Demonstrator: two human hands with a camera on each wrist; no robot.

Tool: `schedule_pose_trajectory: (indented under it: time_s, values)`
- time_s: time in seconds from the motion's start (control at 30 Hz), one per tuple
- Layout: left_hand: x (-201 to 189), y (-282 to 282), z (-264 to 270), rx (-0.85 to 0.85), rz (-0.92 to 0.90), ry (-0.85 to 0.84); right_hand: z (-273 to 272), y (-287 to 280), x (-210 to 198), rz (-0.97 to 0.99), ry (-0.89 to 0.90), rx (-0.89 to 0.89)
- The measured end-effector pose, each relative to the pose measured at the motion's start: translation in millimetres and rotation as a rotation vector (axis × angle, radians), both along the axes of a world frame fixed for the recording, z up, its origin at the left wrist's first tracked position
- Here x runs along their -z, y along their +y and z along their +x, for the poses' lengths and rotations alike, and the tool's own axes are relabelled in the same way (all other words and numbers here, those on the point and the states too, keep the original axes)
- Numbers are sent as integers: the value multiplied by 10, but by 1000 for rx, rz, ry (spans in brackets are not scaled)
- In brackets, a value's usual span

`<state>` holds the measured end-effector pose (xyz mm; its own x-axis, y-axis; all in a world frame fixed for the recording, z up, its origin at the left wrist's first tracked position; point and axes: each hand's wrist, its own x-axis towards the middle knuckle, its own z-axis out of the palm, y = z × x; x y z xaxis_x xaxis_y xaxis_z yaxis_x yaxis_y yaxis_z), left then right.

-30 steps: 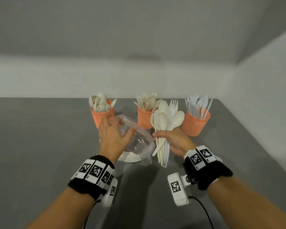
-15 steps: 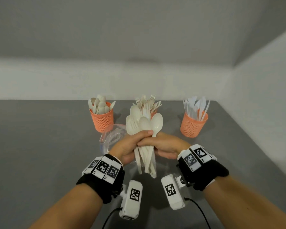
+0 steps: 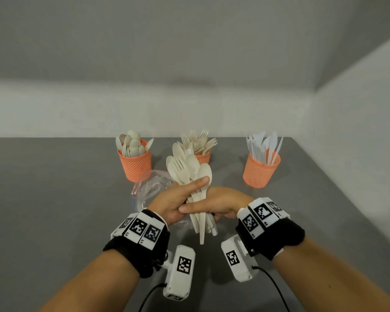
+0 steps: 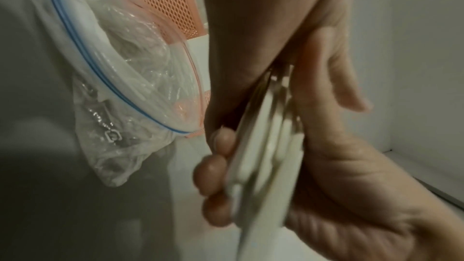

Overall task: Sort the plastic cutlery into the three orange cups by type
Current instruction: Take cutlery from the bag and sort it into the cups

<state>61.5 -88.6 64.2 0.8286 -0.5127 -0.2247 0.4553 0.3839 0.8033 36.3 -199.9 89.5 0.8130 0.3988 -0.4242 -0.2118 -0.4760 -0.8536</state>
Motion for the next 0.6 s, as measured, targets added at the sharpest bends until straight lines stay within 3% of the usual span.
schedule_pose_trajectory:
  time_s: [0.17, 0.33, 0.53, 0.6]
  values:
    - [20, -2, 37, -49, 122, -3, 7, 34, 59, -160, -306, 32]
    - [-6, 26, 145, -189, 34, 42, 26, 81, 18, -147, -441, -16]
    - [-118, 160, 219, -241, -180, 121, -57, 82, 40, 117, -192, 159]
    - [-137, 165, 220, -274, -194, 130, -51, 83, 86, 129, -223, 183]
